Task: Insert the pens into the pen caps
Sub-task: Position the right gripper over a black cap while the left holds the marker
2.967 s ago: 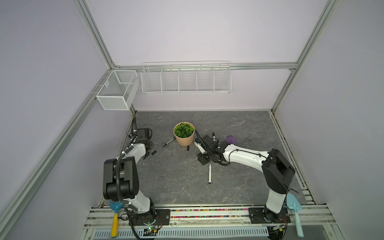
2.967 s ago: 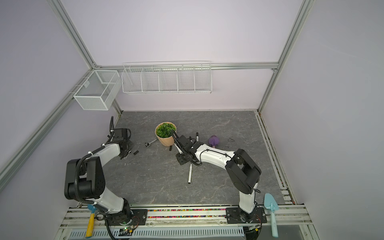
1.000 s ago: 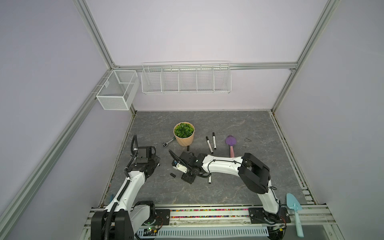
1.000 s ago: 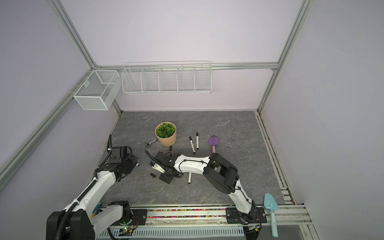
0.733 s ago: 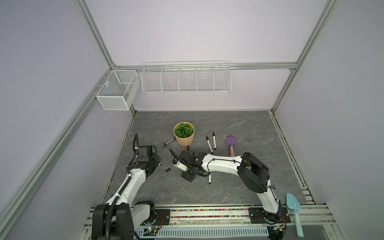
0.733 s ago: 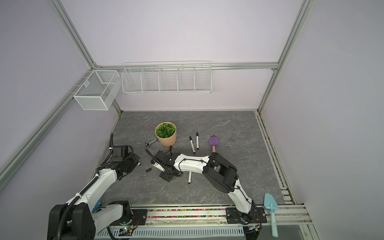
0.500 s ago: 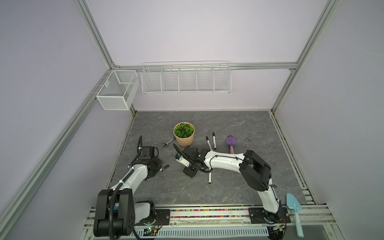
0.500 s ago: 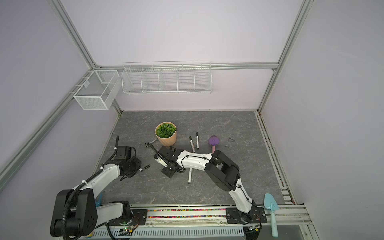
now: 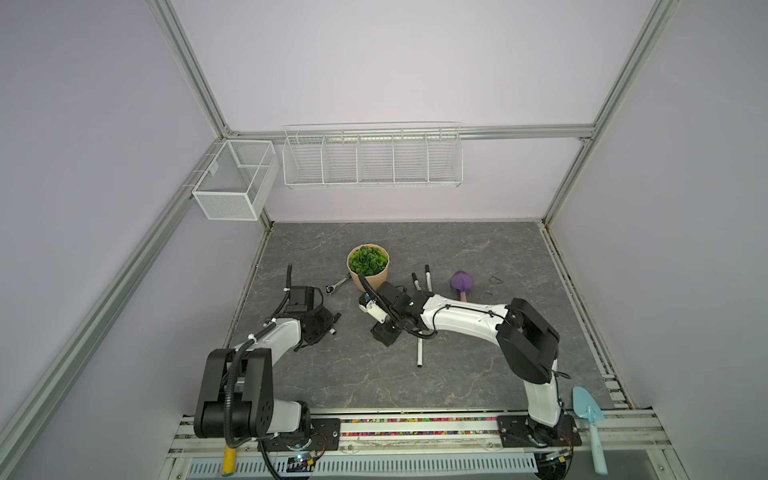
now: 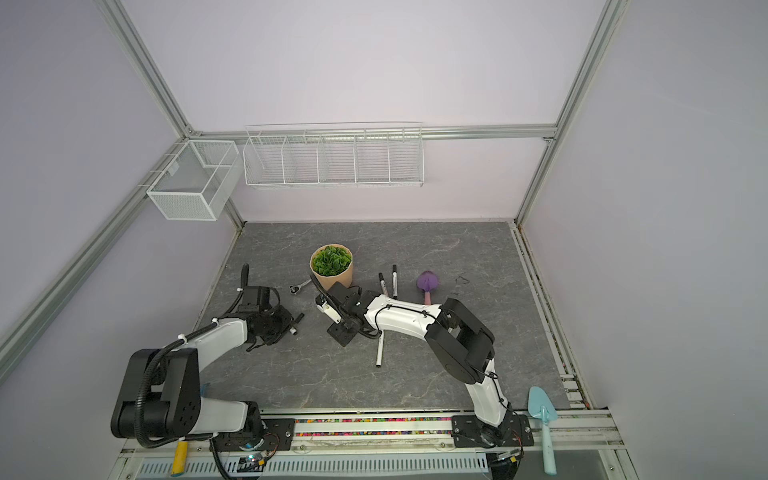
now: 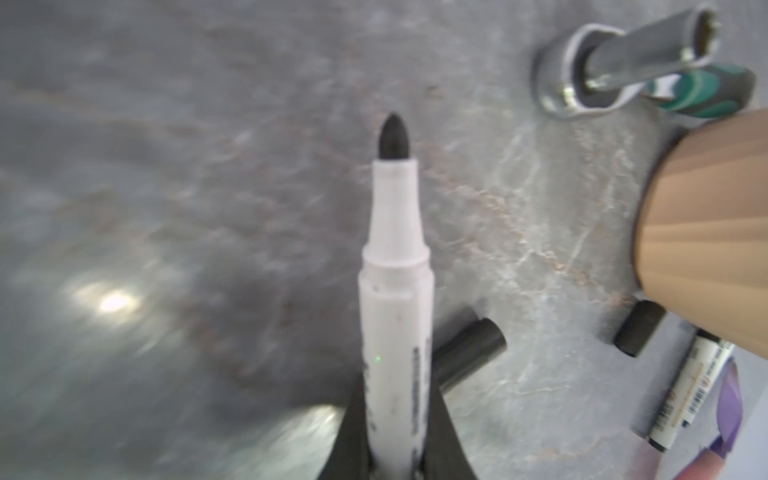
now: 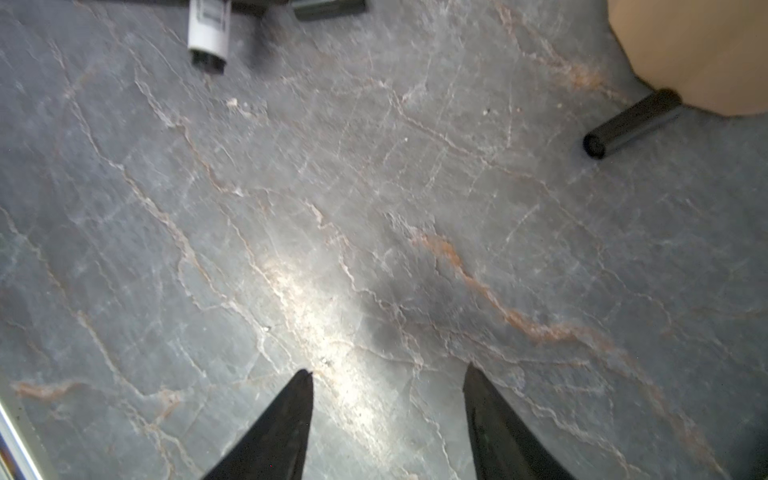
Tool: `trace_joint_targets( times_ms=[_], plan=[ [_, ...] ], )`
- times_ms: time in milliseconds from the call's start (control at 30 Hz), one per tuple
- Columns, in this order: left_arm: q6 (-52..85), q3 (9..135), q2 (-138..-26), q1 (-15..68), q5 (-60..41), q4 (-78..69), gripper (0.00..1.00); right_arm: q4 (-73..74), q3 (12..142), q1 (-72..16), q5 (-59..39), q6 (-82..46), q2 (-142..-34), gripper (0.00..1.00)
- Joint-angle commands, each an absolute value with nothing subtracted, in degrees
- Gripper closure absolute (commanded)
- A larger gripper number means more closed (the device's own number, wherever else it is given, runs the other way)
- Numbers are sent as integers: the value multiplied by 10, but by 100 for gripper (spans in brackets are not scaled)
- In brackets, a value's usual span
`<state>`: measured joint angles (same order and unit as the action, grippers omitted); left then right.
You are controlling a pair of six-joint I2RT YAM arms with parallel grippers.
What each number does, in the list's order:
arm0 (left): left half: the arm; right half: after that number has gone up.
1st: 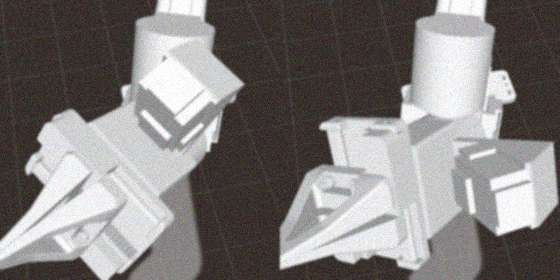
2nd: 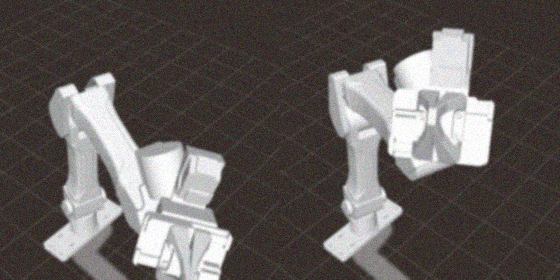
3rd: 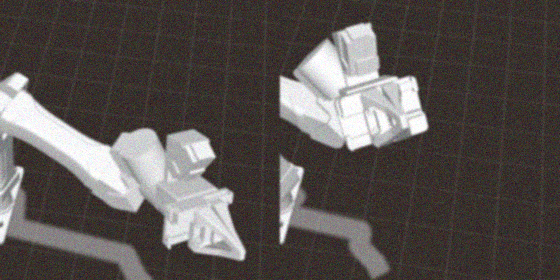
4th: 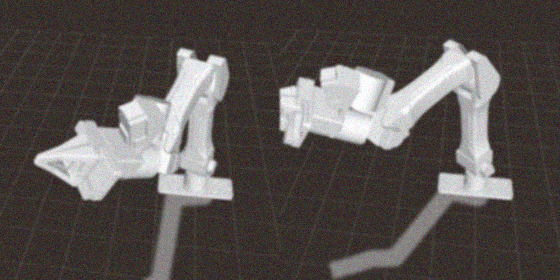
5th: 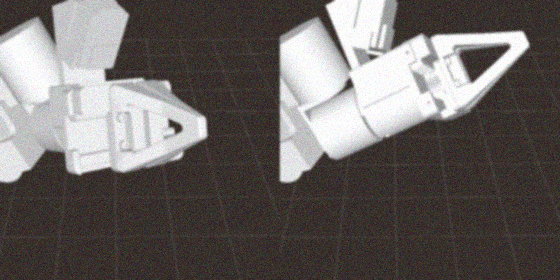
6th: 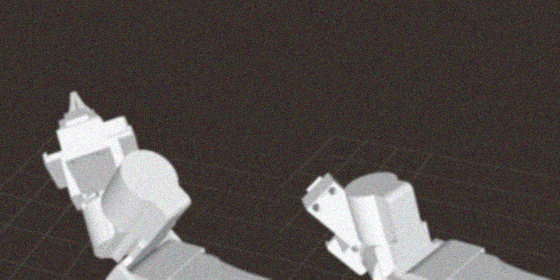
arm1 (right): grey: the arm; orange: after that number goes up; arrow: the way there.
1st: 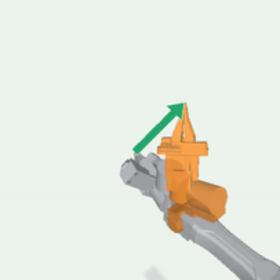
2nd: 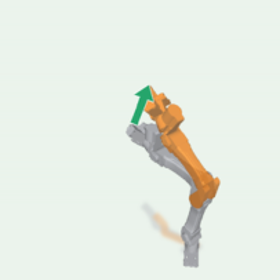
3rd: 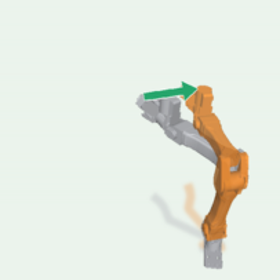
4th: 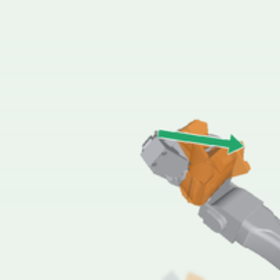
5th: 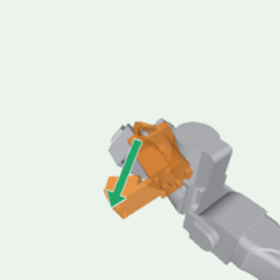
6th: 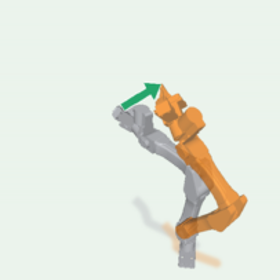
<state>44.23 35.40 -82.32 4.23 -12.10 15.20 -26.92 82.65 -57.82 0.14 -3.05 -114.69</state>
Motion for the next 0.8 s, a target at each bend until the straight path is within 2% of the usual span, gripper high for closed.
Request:
trace_joint_targets(
  times_ms=[0, 167, 333, 500, 767],
  plan=[
    [395, 369, -870, 52, -135, 186, 100, -262, 814, -574, -4, -42, -1119, 39],
    [394, 382, -850, 56, -151, 196, 100, -276, 843, -574, -3, -31, -1131, 39],
    [443, 380, -756, 56, -42, 243, 100, -300, 912, -574, -16, -12, -1172, 39],
    [488, 370, -691, 55, 1, 257, 100, -388, 1054, -572, -29, 28, -1271, 38],
    [505, 360, -659, 46, 10, 265, 100, -501, 1265, -564, -22, 55, -1425, 37]
  ],
)
